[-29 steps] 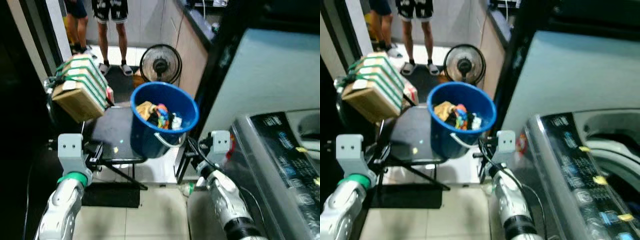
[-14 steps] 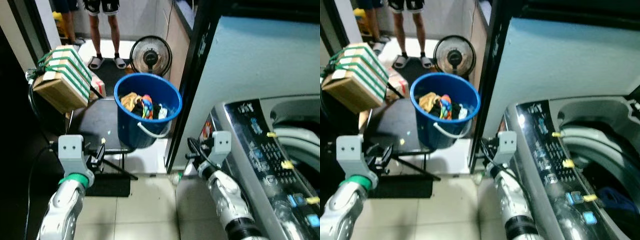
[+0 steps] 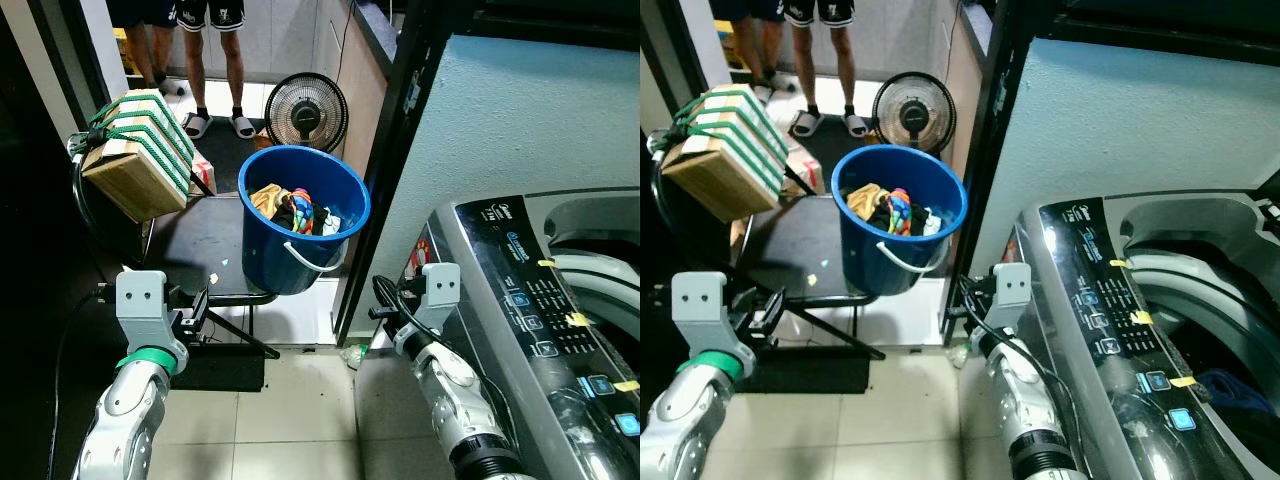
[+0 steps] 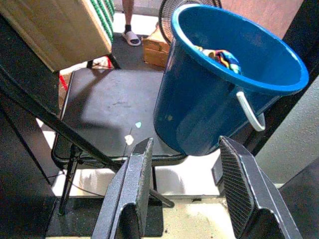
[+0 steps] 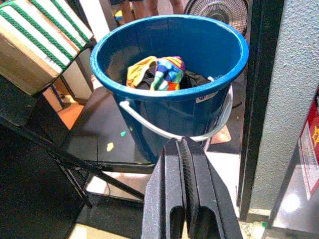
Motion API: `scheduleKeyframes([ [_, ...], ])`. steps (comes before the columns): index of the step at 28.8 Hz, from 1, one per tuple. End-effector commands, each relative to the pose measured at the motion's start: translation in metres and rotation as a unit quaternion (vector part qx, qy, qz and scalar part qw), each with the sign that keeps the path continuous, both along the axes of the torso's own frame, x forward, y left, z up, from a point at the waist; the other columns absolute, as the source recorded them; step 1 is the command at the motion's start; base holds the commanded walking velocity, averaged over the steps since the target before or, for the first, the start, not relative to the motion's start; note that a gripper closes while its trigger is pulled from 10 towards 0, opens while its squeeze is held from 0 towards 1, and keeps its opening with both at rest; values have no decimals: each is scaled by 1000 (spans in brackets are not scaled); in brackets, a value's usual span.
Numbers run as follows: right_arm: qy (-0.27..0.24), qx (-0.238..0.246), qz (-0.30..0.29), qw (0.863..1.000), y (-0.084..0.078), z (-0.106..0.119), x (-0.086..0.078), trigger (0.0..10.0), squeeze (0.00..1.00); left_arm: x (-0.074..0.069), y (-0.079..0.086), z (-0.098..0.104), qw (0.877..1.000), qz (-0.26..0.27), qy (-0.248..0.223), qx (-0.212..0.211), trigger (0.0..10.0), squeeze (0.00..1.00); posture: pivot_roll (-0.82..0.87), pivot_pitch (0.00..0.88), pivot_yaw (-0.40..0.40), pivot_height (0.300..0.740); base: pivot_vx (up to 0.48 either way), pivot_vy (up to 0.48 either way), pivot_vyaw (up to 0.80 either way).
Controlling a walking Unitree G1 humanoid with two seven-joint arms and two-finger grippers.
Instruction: Clothes washing
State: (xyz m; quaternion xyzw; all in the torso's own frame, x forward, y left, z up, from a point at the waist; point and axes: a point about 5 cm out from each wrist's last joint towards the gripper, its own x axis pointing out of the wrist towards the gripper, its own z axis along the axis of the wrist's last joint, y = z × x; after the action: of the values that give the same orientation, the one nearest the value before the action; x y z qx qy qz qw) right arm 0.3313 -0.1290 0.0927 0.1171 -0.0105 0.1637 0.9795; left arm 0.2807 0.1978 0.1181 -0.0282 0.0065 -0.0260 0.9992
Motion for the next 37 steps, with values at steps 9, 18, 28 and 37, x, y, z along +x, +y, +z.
scheduleKeyframes([
  [9,-55,46,36,997,7,12,-7,10000,0,-1,-4,3,1000,-15,-17,16,10000,0,130,0,-11,740,197,0,533],
  [18,-47,51,33,997,6,10,-8,10000,0,-2,-4,3,1000,-13,-16,14,10000,0,132,0,-11,740,368,0,160],
  [28,-27,35,22,999,3,3,-8,10000,0,-3,-2,2,1000,-14,-14,14,10000,0,138,0,-11,740,367,0,0],
  [37,-27,27,25,999,4,2,-8,10000,0,-3,-2,2,1000,-17,-14,16,10000,0,140,0,-10,740,368,0,0],
])
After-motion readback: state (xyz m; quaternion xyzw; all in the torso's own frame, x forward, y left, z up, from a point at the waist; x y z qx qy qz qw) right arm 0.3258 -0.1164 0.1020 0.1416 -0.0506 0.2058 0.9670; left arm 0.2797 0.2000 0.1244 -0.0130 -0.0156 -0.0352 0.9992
